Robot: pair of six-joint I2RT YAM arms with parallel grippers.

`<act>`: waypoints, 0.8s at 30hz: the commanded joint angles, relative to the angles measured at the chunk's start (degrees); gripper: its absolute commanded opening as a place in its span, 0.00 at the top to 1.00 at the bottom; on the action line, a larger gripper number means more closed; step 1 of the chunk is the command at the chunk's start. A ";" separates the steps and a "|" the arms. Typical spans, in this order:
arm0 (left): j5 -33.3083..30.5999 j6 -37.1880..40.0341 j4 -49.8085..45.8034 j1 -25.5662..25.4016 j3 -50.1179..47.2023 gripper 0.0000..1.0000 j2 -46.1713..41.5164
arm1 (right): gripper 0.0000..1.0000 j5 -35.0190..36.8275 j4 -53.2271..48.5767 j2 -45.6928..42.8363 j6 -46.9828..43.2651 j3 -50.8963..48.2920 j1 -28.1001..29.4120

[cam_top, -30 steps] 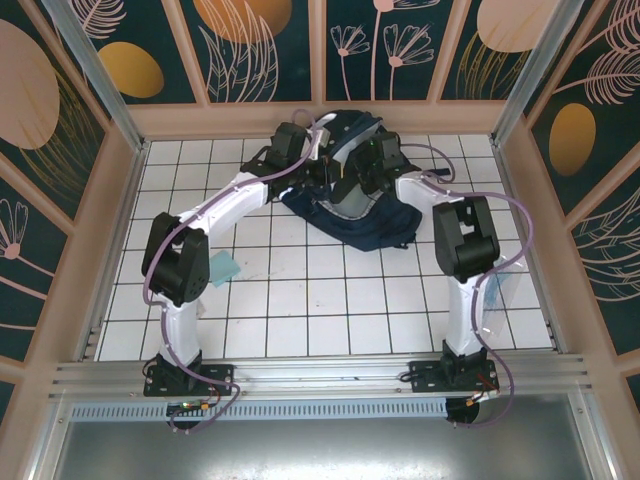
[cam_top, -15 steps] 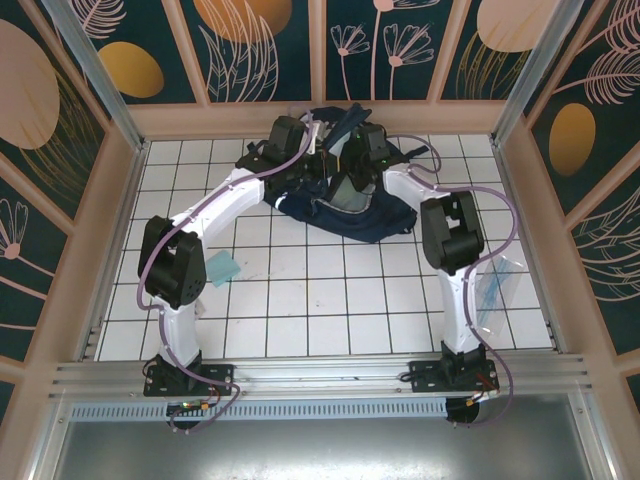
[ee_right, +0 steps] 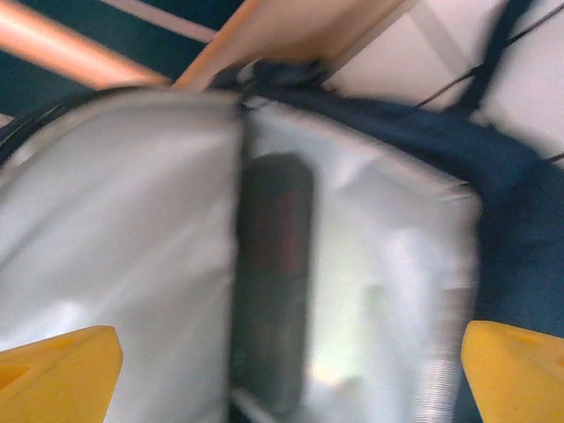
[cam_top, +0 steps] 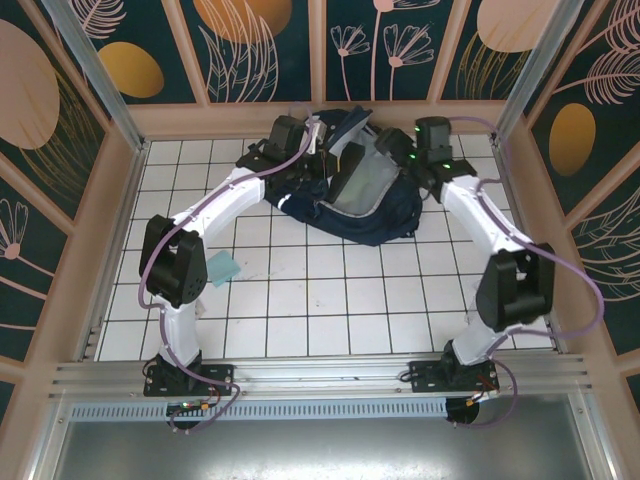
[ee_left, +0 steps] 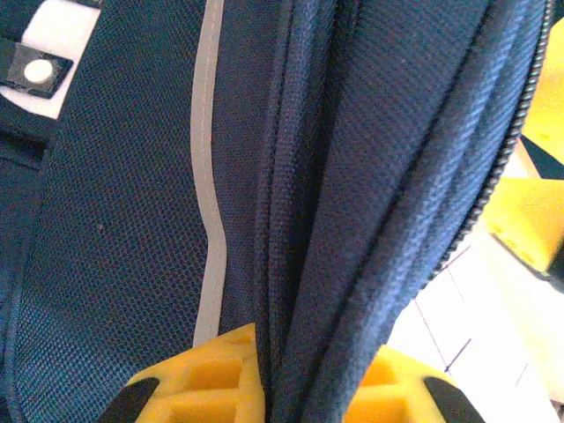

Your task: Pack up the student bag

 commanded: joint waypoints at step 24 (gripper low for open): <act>8.90 -0.07 13.78 -0.22 -5.32 1.00 -3.95 | 0.01 12.16 -5.16 -21.09 -6.38 -42.35 -44.86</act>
